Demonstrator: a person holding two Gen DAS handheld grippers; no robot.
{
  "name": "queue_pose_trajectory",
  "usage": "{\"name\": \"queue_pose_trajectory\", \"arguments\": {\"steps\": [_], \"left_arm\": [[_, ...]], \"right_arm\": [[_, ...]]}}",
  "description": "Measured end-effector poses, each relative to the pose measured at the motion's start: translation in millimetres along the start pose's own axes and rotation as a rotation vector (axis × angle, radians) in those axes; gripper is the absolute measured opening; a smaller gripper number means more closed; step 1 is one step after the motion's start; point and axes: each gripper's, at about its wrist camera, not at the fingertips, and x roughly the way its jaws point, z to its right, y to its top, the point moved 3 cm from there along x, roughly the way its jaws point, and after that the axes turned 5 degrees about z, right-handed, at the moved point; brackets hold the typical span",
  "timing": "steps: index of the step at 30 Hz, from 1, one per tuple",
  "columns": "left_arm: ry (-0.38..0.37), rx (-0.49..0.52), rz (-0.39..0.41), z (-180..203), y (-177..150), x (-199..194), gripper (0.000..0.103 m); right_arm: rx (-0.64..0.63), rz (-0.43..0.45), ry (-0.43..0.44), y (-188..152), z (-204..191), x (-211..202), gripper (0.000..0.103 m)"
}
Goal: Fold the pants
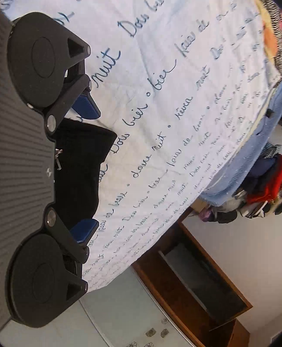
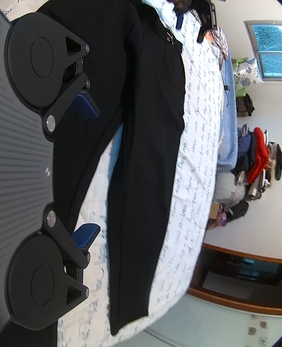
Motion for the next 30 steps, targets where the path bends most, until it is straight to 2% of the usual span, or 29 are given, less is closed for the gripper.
{"name": "queue_pose_trajectory", "arguments": {"steps": [4,8,10,11,12,14,17,18,20,21,22,23,24,27,30], "left_arm": [[0.017,-0.005,-0.044,-16,-1,27,0.098],[-0.020,0.048,-0.030,-17,-6,31,0.097],[-0.010,0.088,-0.016,-11,-9,30,0.081],[-0.003,0.110,-0.015,-8,-9,30,0.059],[0.024,0.131,-0.013,-7,-9,30,0.043],[0.044,0.171,-0.020,-7,-8,31,0.038],[0.049,0.232,-0.014,0,-7,31,0.046],[0.041,0.254,-0.005,3,-8,30,0.059],[0.014,0.269,-0.011,9,-10,33,0.070],[0.024,0.286,-0.011,11,-12,35,0.063],[0.052,0.318,0.002,14,-14,35,0.048],[0.075,0.346,0.005,15,-15,35,0.024],[0.069,0.340,-0.002,15,-15,34,0.016],[0.061,0.387,0.037,24,-15,19,0.012],[0.039,0.486,0.145,47,-19,-12,0.012]], "right_arm": [[0.000,-0.030,0.011,-3,-3,13,0.103],[0.010,-0.036,0.016,-1,-3,20,0.103],[0.008,-0.033,0.022,1,-3,22,0.103],[0.005,-0.029,0.025,2,-3,23,0.103],[0.001,-0.028,0.027,3,-4,24,0.103],[-0.006,-0.030,0.027,4,-6,27,0.103],[-0.015,-0.029,0.037,4,-10,26,0.103],[-0.016,-0.030,0.042,3,-12,26,0.103],[-0.018,-0.035,0.051,2,-12,27,0.103],[-0.020,-0.039,0.054,2,-12,28,0.103],[-0.020,-0.041,0.057,2,-13,29,0.103],[-0.023,-0.043,0.061,2,-13,29,0.103],[-0.025,-0.042,0.063,3,-13,30,0.103],[-0.032,-0.030,0.096,8,-12,28,0.103],[-0.050,0.000,0.153,18,-9,29,0.103]]}}
